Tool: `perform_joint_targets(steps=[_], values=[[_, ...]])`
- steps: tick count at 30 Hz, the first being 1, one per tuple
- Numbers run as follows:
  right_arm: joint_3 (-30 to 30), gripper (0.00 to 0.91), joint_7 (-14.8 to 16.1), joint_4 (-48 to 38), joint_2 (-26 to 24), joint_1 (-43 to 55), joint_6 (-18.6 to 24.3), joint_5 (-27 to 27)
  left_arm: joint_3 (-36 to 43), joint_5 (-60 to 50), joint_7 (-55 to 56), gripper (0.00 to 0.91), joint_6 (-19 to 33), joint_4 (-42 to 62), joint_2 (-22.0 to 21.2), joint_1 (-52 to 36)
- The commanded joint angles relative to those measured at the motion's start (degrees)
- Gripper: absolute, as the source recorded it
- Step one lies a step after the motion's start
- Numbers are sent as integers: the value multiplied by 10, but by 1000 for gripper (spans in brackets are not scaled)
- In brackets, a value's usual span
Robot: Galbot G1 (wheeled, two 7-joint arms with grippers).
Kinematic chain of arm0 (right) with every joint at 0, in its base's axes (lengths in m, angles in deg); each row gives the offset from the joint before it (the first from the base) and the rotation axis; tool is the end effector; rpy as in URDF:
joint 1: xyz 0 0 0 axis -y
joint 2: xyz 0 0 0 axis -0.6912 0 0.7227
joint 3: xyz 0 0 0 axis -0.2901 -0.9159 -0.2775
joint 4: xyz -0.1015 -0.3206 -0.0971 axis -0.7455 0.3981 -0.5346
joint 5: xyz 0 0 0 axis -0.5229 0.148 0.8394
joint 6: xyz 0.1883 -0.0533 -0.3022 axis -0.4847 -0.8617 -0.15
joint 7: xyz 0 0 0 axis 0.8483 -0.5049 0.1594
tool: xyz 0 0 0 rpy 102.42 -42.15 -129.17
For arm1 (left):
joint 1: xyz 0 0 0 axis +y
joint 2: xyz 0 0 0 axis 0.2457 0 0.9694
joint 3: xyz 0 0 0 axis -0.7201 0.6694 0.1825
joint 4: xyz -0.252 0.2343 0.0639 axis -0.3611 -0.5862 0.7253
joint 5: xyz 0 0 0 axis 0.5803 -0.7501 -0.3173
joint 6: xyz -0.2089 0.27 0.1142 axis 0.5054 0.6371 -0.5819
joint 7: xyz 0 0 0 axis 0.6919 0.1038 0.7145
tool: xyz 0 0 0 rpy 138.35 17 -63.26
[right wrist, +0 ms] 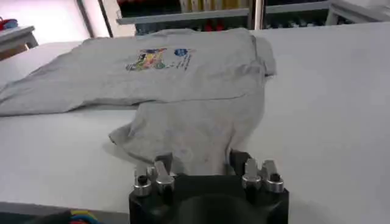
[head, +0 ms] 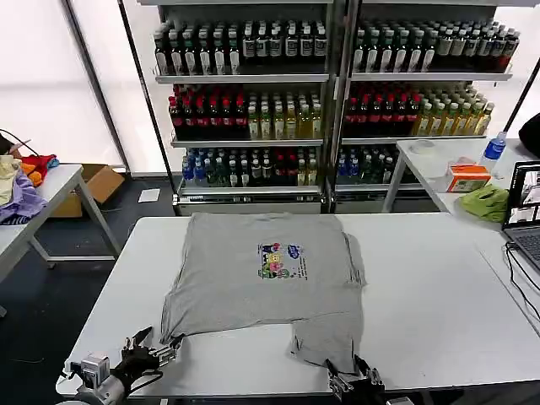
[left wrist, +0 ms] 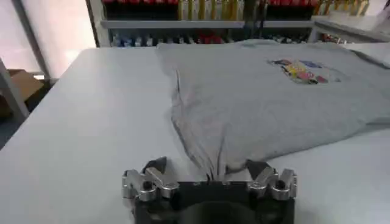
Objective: Fold and organize the clothes.
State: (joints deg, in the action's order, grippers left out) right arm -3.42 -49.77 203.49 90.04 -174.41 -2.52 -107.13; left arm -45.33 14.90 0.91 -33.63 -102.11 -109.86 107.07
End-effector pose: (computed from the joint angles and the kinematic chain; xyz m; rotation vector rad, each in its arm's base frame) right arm 0.1200 -0.0053 -0.2992 0.2802 -2.4948 -0.0502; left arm 0.1959 0.1329 -0.3047 -0.2879 -2.5210 -0.0040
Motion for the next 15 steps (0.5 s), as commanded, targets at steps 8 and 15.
perform_joint_targets(steps=[8, 15], values=[[-2, 0, 9, -6, 0, -8, 25, -7, 21, -19, -7, 10, 9, 3, -18, 9], [14, 0, 49, 0, -6, -15, 77, -14, 21, -28, 12, 10, 30, -25, -42, 4]])
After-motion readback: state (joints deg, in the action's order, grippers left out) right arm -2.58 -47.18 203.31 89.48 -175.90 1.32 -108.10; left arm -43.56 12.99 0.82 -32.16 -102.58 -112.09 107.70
